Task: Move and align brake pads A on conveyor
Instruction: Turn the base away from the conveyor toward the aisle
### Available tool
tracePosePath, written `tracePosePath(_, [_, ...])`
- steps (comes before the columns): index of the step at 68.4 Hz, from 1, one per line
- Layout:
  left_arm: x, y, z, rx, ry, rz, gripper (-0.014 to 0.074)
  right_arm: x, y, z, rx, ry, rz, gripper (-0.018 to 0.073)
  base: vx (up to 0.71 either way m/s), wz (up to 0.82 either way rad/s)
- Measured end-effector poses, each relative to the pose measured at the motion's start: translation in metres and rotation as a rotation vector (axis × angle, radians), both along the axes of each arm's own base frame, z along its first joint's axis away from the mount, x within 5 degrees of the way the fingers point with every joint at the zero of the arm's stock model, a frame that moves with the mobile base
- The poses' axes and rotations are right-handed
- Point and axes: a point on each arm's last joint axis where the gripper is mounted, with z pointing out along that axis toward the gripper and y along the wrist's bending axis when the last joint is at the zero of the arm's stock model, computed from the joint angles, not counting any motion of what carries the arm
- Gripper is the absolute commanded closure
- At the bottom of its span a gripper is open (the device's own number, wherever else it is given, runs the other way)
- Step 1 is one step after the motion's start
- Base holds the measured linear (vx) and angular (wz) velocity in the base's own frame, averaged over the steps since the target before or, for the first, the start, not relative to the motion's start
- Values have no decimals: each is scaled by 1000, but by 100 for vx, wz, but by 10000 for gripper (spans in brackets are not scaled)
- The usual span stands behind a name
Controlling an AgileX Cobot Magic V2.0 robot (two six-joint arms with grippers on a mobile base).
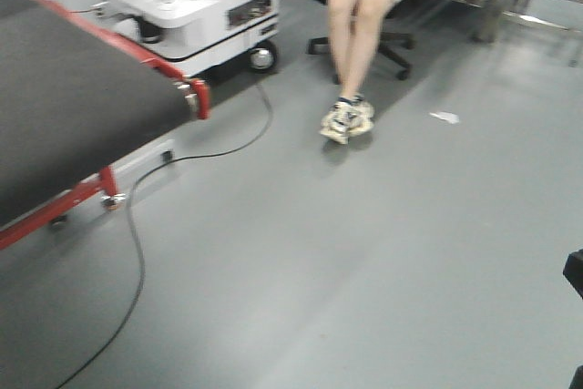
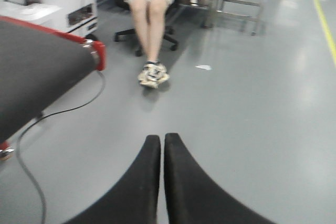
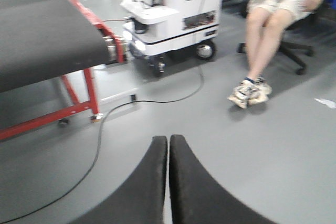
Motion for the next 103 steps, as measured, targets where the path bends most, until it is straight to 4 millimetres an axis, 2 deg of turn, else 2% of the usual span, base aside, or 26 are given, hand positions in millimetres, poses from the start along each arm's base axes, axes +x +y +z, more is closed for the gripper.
tracePosePath(50, [0, 0, 0, 0, 0, 0, 603, 0, 0, 0, 0, 1, 0, 569, -4, -62])
tracePosePath(103, [0, 0, 0, 0, 0, 0, 603, 0, 0, 0, -1, 2, 0, 569, 1, -37])
